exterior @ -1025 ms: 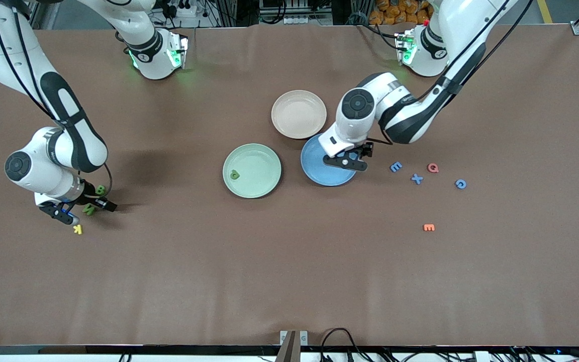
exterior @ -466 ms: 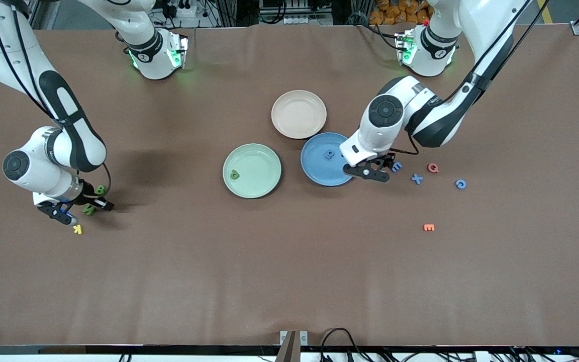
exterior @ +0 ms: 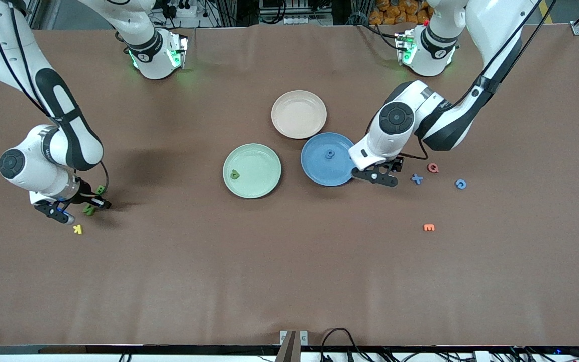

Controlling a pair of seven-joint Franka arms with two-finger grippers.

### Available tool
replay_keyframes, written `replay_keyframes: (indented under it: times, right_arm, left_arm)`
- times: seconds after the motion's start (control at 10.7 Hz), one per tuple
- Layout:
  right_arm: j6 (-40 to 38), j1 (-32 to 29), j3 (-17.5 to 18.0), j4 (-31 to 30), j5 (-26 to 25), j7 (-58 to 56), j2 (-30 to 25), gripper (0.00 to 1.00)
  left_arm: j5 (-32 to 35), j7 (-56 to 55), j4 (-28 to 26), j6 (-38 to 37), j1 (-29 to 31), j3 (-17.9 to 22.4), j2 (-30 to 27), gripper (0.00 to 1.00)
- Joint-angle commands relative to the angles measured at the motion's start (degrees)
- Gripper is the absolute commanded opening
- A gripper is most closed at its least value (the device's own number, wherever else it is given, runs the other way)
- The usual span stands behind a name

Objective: Sort letters by color into matching plates
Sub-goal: 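Grasp green u with the right gripper while the left gripper withdraws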

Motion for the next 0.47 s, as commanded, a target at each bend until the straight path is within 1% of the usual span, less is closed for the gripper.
replay_keyframes:
  times: [0.0, 0.19, 0.37]
  right_arm:
    - [-1.28, -0.78, 1.0, -1.0, -0.49, -0.72, -1.87, 0.23]
    - [-3.39, 0.36, 1.52, -0.99, -0.41, 0.07, -3.01, 0.23]
    - [-3.84, 1.76, 2.4, -0.91, -0.41, 2.95, -3.54, 0.23]
  left_arm:
    - [0.75, 6.98, -1.1, 1.89, -0.75, 4.64, -0.94, 1.0]
    - [0.48, 11.12, -2.58, 3.99, -1.27, 7.72, -1.91, 1.0]
    - [0.48, 14.9, -5.92, 9.7, -3.2, 12.55, -3.57, 1.0]
